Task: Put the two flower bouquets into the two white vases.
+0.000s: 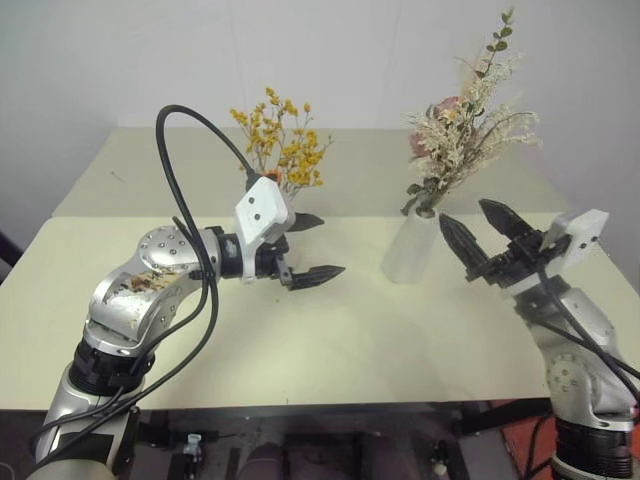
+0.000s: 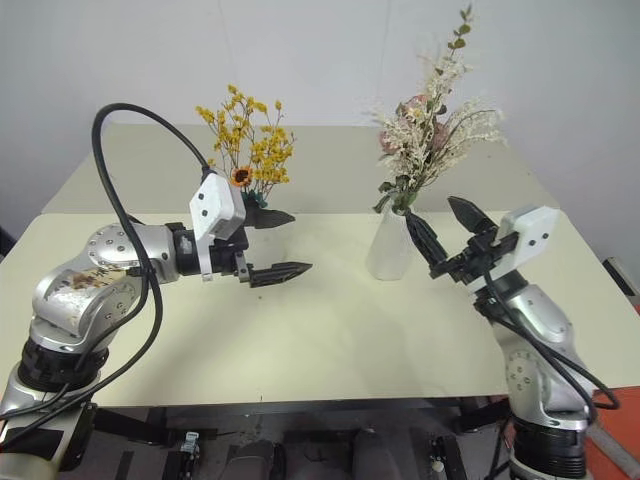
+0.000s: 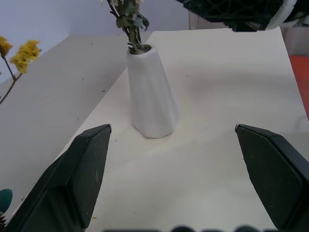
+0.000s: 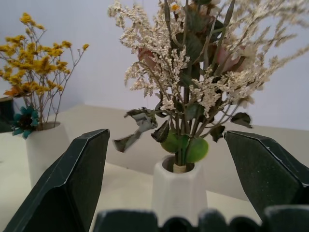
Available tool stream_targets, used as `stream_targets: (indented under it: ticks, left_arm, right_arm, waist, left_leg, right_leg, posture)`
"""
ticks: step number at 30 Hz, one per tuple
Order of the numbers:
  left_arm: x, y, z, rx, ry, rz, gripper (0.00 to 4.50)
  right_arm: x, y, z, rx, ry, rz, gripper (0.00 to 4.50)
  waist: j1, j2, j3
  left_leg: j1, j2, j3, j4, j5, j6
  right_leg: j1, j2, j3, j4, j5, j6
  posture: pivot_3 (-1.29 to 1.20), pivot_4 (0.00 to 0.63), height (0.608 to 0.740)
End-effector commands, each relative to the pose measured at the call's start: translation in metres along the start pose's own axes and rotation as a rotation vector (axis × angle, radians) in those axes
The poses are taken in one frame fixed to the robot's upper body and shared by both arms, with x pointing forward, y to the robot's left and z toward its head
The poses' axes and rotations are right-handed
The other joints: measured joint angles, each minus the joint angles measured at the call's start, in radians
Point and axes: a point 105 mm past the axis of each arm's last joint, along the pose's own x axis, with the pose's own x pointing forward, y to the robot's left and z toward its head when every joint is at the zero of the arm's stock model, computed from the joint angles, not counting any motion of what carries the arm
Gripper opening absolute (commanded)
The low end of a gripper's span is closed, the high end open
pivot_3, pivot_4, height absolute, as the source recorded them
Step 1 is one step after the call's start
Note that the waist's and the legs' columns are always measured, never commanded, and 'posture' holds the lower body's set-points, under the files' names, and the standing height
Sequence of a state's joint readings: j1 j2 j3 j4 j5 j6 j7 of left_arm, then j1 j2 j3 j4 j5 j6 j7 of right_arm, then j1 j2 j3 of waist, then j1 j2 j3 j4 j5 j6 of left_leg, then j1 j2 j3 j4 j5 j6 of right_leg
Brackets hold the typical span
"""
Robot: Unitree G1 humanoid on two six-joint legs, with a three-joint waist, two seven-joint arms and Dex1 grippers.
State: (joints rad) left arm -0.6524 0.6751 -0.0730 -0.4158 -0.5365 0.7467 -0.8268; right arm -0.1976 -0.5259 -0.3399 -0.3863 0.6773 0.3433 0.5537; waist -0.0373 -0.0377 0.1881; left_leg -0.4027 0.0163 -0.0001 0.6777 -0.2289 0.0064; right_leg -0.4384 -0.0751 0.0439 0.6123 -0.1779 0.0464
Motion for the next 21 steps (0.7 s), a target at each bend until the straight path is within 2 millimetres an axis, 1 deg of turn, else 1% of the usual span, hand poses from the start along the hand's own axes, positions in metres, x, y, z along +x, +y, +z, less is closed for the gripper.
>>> stream_targets:
  ticks: [1,7,10,13,15,17,21]
  left_arm:
    - [-0.023,0.005,0.012,0.019,-0.04,0.047,4.5]
    - [-0.069,0.015,0.012,0.016,-0.026,0.146,4.5]
    - [-0.09,0.02,0.006,0.036,0.009,0.201,4.5]
    - [-0.109,0.02,-0.002,0.05,0.056,0.229,4.5]
    - [-0.126,0.022,-0.006,0.089,0.07,0.27,4.5]
    - [-0.14,0.025,-0.01,0.11,0.102,0.303,4.5]
    - [-0.155,0.032,-0.008,0.147,0.1,0.378,4.5]
  right_arm:
    - [-0.02,-0.004,0.03,-0.045,-0.003,0.081,4.47]
    - [-0.058,-0.021,0.049,-0.173,0.217,0.232,4.47]
    - [-0.07,-0.031,0.058,-0.227,0.303,0.275,4.47]
    - [-0.077,-0.041,0.065,-0.276,0.362,0.286,4.47]
    - [-0.081,-0.048,0.07,-0.305,0.393,0.293,4.47]
    - [-0.082,-0.053,0.073,-0.324,0.407,0.292,4.47]
    - [-0.083,-0.055,0.077,-0.35,0.419,0.295,4.47]
  waist:
    - [0.0,0.0,0.0]
    - [0.001,0.0,0.0]
    - [0.001,0.0,0.0]
    - [0.0,0.0,0.0]
    - [0.002,0.0,0.0]
    - [0.004,0.0,0.0]
    - [0.012,0.0,0.0]
  left_leg:
    - [0.0,0.0,0.0,0.0,0.0,0.0]
    - [0.003,0.001,0.0,0.0,0.0,0.0]
    - [0.004,0.001,0.001,0.0,0.0,0.0]
    - [0.005,0.001,0.002,0.0,0.0,0.0]
    - [0.005,0.001,0.002,0.0,0.0,0.0]
    - [0.004,0.001,0.002,0.0,0.0,0.0]
    - [0.004,0.001,0.002,0.0,0.0,0.0]
  right_leg:
    - [0.0,0.0,0.0,0.0,0.0,0.0]
    - [0.002,0.0,0.0,0.0,-0.001,0.001]
    - [0.004,0.0,0.0,-0.001,-0.003,-0.003]
    - [0.004,0.0,0.0,-0.001,-0.004,-0.004]
    - [0.004,0.0,0.0,-0.001,-0.005,-0.005]
    - [0.004,0.0,0.0,-0.001,-0.005,-0.006]
    - [0.004,-0.001,0.0,-0.001,-0.005,-0.006]
  posture:
    - [0.0,0.15,0.74]
    - [0.0,0.15,0.74]
    - [0.0,0.15,0.74]
    - [0.0,0.15,0.74]
    - [0.0,0.15,0.74]
    - [0.0,0.15,0.74]
    - [0.0,0.15,0.74]
